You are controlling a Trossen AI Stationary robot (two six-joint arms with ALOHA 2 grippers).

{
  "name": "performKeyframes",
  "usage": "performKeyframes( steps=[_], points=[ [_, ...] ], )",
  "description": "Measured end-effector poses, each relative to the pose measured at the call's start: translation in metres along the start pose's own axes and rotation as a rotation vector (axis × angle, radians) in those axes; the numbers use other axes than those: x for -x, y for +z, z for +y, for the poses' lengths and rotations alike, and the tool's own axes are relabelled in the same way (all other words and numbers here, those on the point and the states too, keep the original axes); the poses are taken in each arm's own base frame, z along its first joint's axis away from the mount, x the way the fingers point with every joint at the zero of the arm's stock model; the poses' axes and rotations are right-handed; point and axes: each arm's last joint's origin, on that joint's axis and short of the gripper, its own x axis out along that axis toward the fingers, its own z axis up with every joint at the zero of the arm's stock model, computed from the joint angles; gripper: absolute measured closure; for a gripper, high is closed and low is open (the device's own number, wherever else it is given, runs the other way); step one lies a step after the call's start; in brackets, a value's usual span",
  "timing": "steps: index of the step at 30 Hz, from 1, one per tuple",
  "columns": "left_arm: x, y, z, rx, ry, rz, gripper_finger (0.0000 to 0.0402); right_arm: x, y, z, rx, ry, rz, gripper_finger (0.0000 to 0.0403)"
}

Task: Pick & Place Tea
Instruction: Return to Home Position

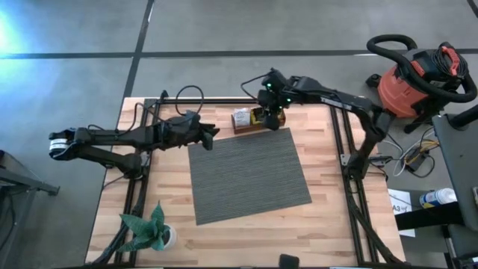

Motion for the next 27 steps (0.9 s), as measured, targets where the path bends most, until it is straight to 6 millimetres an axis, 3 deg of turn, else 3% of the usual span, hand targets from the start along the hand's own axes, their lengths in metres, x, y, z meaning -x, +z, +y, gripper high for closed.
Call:
performKeyframes(
  steps=[4,10,18,27],
  points=[
    [0.006,0.006,0.005,-0.013,-0.031,0.006,0.0251,0.018,-0.02,0.008,-0.062,-0.006,-0.014,0.0249],
    [0.031,0.013,0.006,-0.094,-0.178,0.065,0.0251,0.041,-0.064,0.026,-0.219,-0.022,-0.091,0.0255],
    [0.067,0.011,0.027,-0.142,0.049,0.062,0.0251,0.073,-0.115,0.046,-0.364,-0.055,-0.225,0.0265],
    [0.095,-0.006,0.051,0.029,0.263,0.16,0.0251,0.096,-0.154,0.06,-0.443,-0.091,-0.337,0.0266]
  ],
)
